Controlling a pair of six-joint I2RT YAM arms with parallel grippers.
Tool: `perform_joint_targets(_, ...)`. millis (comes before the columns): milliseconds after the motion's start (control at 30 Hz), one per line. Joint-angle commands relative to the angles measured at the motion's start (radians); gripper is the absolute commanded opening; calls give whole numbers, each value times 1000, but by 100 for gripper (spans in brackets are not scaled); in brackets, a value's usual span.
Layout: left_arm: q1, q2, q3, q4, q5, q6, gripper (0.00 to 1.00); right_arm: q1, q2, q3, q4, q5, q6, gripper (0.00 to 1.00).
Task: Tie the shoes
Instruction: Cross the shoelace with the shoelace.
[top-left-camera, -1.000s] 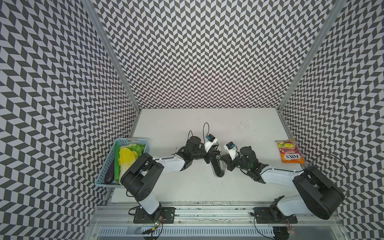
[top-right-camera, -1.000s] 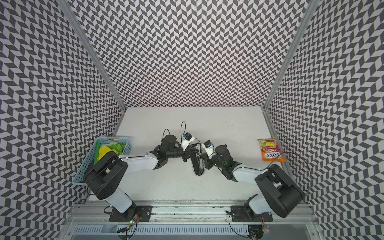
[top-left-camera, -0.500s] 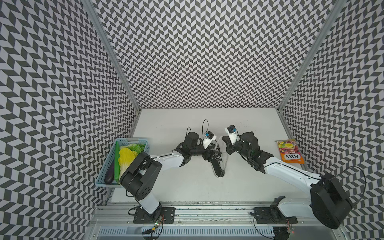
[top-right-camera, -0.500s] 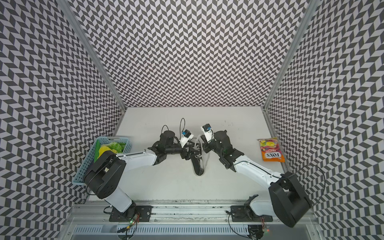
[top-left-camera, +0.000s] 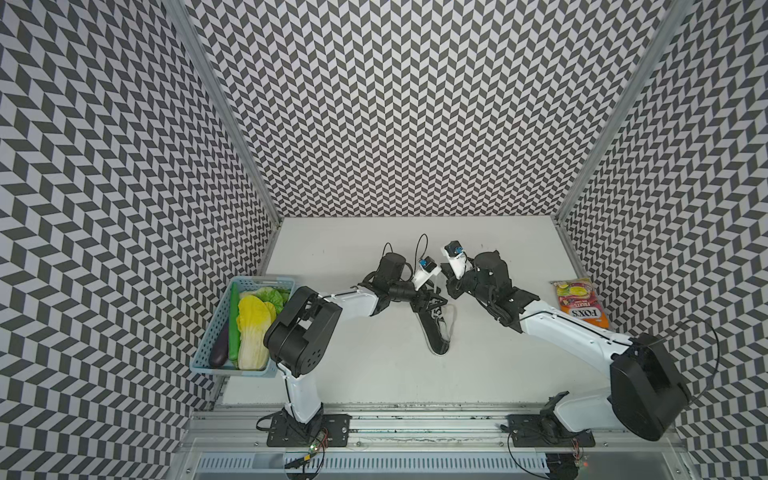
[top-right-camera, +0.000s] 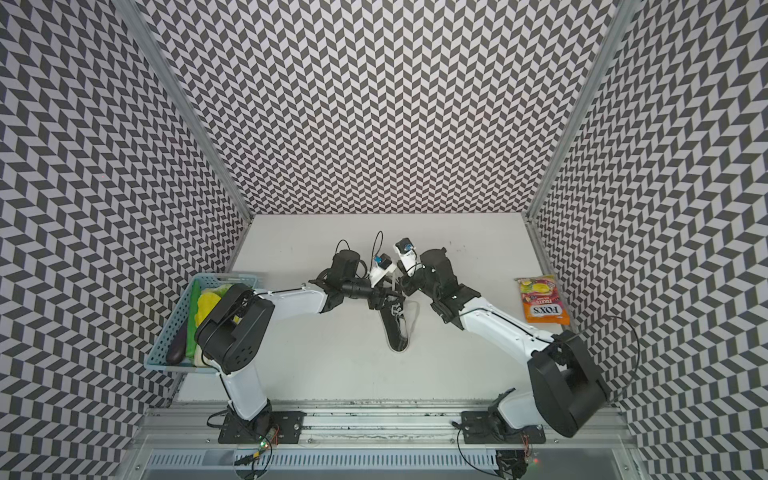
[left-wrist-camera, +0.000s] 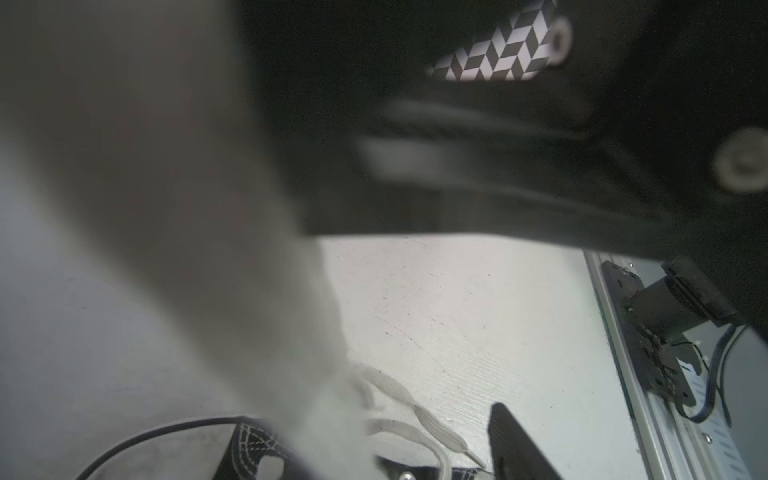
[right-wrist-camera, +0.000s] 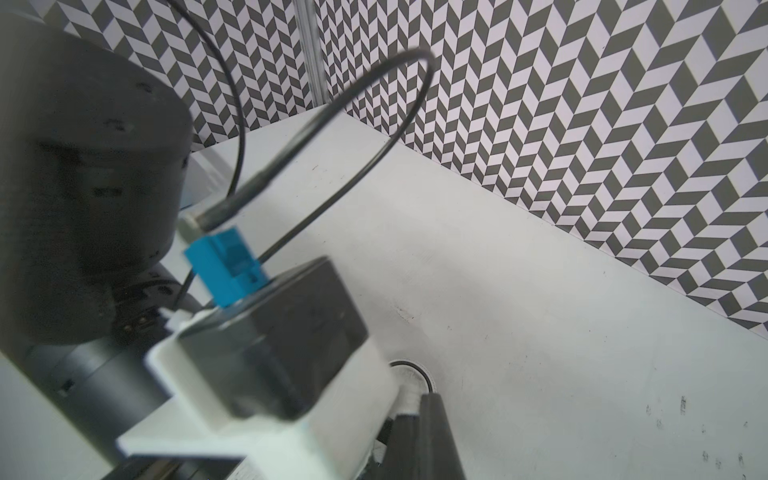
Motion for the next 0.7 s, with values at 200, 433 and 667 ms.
perform_joint_targets(200, -35, -34, -68, 56, 32, -85, 16, -58, 151, 72, 58, -53, 96, 2)
perform_joint_targets(433, -19, -109, -132, 183, -139, -241, 0, -108, 228, 97, 13, 12, 208, 28)
perform_joint_targets(667, -18, -97, -113, 99, -214, -253, 0, -157, 150, 21, -65, 71, 340, 61)
